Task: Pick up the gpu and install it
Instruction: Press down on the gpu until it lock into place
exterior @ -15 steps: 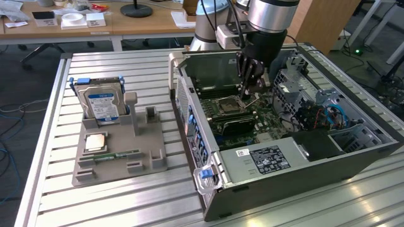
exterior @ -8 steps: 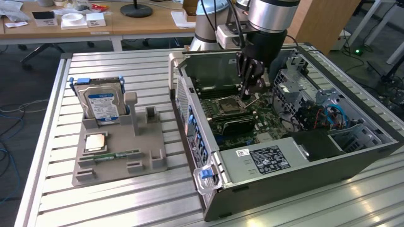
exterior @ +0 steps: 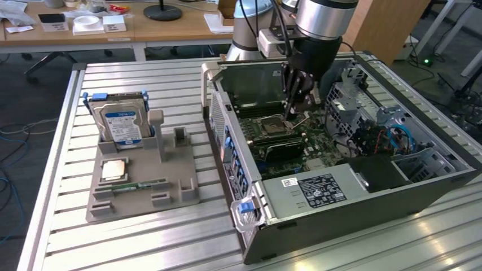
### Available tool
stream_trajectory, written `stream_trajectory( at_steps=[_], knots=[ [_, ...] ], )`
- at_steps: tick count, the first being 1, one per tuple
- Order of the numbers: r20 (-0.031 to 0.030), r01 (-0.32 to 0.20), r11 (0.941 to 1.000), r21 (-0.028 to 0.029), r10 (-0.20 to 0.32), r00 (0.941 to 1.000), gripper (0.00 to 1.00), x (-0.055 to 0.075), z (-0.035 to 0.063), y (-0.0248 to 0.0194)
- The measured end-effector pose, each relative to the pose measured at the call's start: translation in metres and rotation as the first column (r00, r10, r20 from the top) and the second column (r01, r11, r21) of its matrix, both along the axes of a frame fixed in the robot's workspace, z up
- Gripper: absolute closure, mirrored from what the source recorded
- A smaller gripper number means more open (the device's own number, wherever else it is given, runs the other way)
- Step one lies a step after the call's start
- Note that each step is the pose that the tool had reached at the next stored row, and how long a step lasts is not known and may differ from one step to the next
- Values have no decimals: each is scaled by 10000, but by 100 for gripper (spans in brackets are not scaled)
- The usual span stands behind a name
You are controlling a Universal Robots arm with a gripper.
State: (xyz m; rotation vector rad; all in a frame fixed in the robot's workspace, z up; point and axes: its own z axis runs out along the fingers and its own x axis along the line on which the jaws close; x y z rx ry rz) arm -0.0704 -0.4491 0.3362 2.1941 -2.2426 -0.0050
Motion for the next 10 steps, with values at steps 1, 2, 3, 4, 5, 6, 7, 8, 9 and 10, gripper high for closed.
stream_trajectory(
  at_steps=[1,2,3,4,5,6,7,8,9,10],
  knots=[
    [1,0,10000,2,0,10000,89,-3,-1,-1],
    [4,1,10000,4,-1,10000,89,-14,-2,-2],
    [11,-2,10000,2,2,10000,89,-29,-2,-4],
    [19,-5,10000,0,5,10000,89,-46,-2,-4],
    [29,-9,10000,2,9,10000,89,-65,-4,-4],
    [40,-13,10000,2,13,10000,89,-81,-6,-4],
    [45,-18,10000,2,18,10000,89,-92,-7,-4],
    [45,-21,10000,1,21,10000,89,-93,-7,-4],
    [45,-22,10000,-1,22,10000,89,-93,-6,-4],
    [44,-23,10000,-2,23,10000,89,-93,-6,-4]
  ],
)
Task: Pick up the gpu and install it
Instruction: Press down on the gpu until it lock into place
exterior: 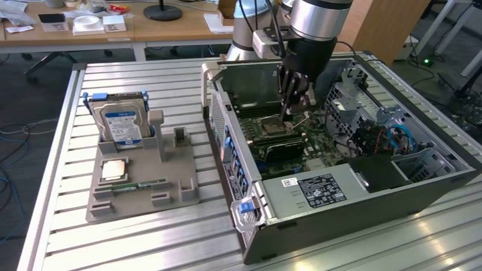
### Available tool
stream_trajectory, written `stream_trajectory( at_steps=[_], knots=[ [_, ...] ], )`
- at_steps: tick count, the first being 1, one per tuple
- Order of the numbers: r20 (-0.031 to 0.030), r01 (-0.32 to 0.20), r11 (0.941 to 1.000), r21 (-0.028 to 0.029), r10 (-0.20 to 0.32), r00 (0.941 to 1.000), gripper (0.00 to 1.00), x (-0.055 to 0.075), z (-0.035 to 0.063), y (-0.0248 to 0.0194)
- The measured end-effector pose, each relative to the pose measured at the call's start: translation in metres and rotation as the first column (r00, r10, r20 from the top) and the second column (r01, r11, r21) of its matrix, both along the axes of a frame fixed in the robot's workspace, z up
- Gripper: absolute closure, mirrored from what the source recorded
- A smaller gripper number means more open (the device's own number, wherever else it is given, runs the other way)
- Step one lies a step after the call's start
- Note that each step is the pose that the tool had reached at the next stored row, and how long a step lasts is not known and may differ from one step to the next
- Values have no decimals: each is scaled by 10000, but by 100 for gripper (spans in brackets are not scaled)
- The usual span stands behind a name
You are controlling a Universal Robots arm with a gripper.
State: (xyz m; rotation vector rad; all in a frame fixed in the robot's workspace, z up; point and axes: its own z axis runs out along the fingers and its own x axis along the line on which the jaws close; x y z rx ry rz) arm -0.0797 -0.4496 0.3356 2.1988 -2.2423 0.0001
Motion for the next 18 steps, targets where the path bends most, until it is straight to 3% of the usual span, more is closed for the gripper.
stream_trajectory(
  at_steps=[18],
  knots=[
    [1,0,10000,2,0,10000,89,0,-45,0]
  ],
)
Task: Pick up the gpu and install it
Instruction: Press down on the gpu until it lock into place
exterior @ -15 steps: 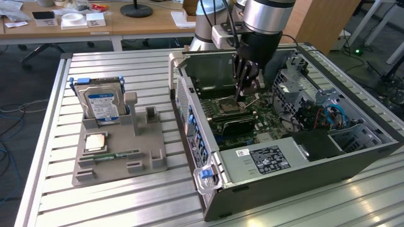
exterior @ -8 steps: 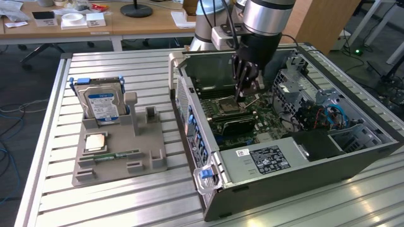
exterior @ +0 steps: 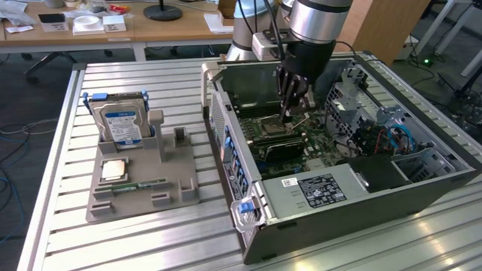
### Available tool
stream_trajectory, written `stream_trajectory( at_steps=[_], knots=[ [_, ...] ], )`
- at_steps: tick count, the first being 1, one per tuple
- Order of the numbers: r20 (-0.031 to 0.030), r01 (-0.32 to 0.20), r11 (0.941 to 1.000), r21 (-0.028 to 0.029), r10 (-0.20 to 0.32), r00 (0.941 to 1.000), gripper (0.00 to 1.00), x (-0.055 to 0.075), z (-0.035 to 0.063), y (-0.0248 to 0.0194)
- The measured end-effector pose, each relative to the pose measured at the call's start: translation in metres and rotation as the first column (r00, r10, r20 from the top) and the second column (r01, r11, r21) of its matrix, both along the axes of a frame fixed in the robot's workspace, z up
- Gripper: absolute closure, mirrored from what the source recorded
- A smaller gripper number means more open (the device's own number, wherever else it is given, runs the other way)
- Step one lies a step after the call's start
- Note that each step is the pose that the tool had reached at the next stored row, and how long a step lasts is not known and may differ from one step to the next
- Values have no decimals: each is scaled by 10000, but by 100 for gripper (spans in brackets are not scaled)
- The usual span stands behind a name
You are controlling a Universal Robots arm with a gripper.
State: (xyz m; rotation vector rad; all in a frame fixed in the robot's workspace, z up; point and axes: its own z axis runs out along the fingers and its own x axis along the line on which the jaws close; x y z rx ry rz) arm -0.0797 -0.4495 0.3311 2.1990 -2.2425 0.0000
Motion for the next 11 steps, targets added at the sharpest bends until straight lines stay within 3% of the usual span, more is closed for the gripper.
stream_trajectory(
  at_steps=[11],
  knots=[
    [-1,0,10000,-3,0,10000,89,0,-81,0]
  ],
)
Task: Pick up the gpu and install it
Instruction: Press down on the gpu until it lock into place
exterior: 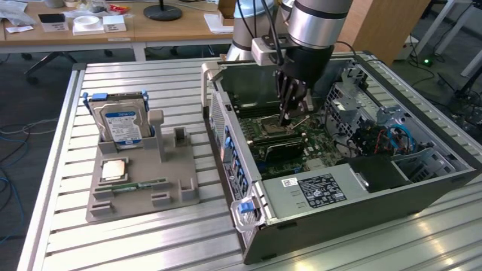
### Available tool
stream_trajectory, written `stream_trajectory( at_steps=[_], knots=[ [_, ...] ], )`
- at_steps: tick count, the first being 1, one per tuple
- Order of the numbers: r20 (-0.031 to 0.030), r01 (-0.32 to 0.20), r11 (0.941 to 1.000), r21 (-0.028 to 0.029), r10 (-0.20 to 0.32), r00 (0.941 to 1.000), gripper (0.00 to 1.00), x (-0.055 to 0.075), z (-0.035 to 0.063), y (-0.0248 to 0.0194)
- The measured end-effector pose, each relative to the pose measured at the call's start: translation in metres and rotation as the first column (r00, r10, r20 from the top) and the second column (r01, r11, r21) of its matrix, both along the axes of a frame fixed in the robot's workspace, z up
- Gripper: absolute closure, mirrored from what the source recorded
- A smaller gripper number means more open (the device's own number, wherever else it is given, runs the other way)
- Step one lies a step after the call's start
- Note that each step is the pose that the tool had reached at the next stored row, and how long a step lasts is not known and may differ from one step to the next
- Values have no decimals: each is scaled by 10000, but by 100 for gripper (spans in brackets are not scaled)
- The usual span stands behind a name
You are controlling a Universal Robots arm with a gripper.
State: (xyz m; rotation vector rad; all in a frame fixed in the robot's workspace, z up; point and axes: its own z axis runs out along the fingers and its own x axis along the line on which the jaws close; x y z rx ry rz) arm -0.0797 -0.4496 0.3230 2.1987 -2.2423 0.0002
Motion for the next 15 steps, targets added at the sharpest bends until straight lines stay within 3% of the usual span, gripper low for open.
stream_trajectory(
  at_steps=[15],
  knots=[
    [1,0,10000,2,0,10000,89,0,-34,2]
  ],
)
